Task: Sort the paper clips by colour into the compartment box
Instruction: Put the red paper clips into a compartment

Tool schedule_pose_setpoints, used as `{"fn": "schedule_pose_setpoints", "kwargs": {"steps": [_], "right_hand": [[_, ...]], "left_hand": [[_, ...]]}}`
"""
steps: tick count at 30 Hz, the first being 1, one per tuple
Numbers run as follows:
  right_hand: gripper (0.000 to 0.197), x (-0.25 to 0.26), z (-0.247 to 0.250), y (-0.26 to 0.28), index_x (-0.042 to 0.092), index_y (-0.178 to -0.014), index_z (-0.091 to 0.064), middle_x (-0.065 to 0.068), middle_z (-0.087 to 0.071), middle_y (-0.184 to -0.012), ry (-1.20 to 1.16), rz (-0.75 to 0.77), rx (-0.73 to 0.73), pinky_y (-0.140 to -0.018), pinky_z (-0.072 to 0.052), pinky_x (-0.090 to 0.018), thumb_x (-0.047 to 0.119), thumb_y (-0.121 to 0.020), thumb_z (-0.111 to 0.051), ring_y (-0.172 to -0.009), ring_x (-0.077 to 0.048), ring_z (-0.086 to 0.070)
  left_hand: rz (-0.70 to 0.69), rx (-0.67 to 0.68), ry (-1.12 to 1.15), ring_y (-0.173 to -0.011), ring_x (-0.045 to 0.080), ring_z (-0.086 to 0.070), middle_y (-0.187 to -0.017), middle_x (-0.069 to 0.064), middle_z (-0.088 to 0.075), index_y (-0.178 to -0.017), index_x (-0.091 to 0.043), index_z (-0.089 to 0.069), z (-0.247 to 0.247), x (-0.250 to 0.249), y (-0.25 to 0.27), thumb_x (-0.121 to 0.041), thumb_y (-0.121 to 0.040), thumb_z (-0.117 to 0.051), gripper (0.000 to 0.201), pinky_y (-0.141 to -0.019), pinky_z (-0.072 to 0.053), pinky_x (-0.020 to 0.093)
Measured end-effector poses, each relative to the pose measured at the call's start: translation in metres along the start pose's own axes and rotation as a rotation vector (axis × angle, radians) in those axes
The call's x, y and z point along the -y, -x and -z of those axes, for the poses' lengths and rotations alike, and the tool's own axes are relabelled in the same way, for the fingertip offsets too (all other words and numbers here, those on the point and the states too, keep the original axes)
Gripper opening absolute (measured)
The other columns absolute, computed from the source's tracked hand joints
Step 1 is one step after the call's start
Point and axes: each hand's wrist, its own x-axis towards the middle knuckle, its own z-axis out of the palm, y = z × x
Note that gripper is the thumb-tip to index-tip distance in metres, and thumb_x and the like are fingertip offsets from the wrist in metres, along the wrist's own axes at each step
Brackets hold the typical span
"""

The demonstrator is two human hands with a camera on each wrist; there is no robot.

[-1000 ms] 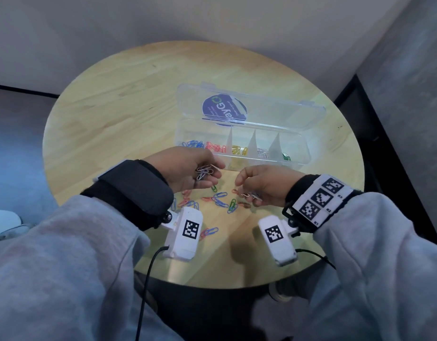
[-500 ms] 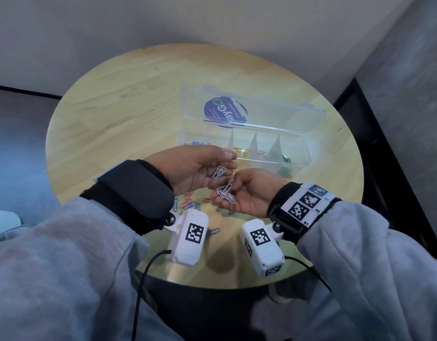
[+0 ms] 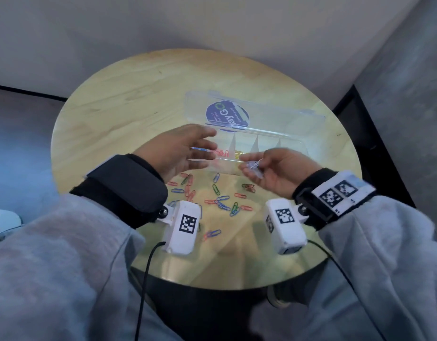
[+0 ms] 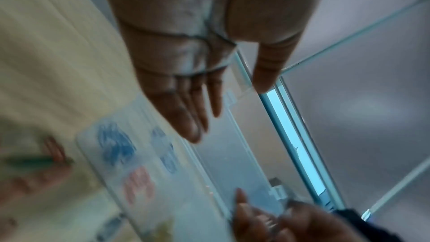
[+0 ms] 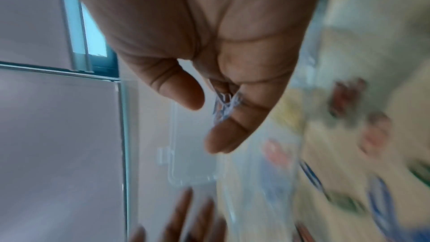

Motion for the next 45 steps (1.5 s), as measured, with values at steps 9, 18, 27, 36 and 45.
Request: {"fn": "schedule_pose_setpoints", "kwargs": {"steps": [9, 18, 27, 36, 45], "right_hand": [[0.008, 0.051, 0.027, -0.03, 0.0, -0.092, -0.053, -0.015, -0.052, -0.088, 0.665, 0.148, -0.525, -0.066, -0.053, -0.025, -0.001, -0.085, -0.05, -0.074, -0.022, -0.055], [0.032, 0.033, 0.013, -0.024, 0.005, -0.114, -0.062, -0.01, -0.063, -0.101, 1.188, 0.157, -0.53, -0.089, -0.045, -0.038, 0.018, -0.088, -0.05, -0.088, -0.02, -0.05], [0.015, 0.0, -0.022, 0.005, 0.019, -0.095, -0.066, 0.009, -0.06, -0.083, 1.773, 0.268, -0.148, -0.067, -0.041, -0.021, 0.017, -0.088, -0.052, -0.082, -0.013, -0.055], [0.032, -0.032, 0.012, -0.021, 0.017, -0.121, -0.056, -0.003, -0.053, -0.119, 2.042, 0.08, -0.247, -0.081, -0.039, -0.027, 0.017, -0.09, -0.05, -0.112, -0.024, -0.054], [0.008, -0.034, 0.006, -0.02, 0.02, -0.087, -0.051, 0.002, -0.055, -0.092, 1.975, 0.056, -0.251, -0.067, -0.037, -0.024, 0.019, -0.083, -0.057, -0.086, -0.019, -0.049]], "left_hand": [[0.157, -0.119, -0.857, -0.079, 0.022, -0.057, -0.088, 0.003, -0.06, -0.091, -0.021, -0.058, 0.026, 0.023, -0.005, -0.025, -0.087, -0.057, 0.006, -0.071, -0.046, 0.029], [0.208, -0.171, -1.32, -0.083, 0.023, -0.043, -0.085, -0.002, -0.046, -0.097, -0.025, -0.053, 0.031, 0.034, -0.008, -0.014, -0.086, -0.054, 0.016, -0.064, -0.033, 0.025], [0.221, -0.197, -1.391, -0.086, 0.023, -0.048, -0.116, 0.008, -0.058, -0.116, -0.016, -0.055, 0.033, 0.04, -0.008, -0.012, -0.086, -0.053, 0.03, -0.069, -0.036, 0.027], [0.265, -0.148, -1.433, -0.084, 0.024, -0.051, -0.104, 0.009, -0.066, -0.106, -0.006, -0.067, 0.034, 0.043, -0.014, -0.011, -0.086, -0.053, 0.024, -0.068, -0.037, 0.025], [0.298, -0.124, -1.263, -0.074, 0.024, -0.053, -0.075, 0.005, -0.061, -0.081, -0.01, -0.067, 0.036, 0.04, -0.01, -0.012, -0.08, -0.061, 0.006, -0.066, -0.039, 0.024]]}}
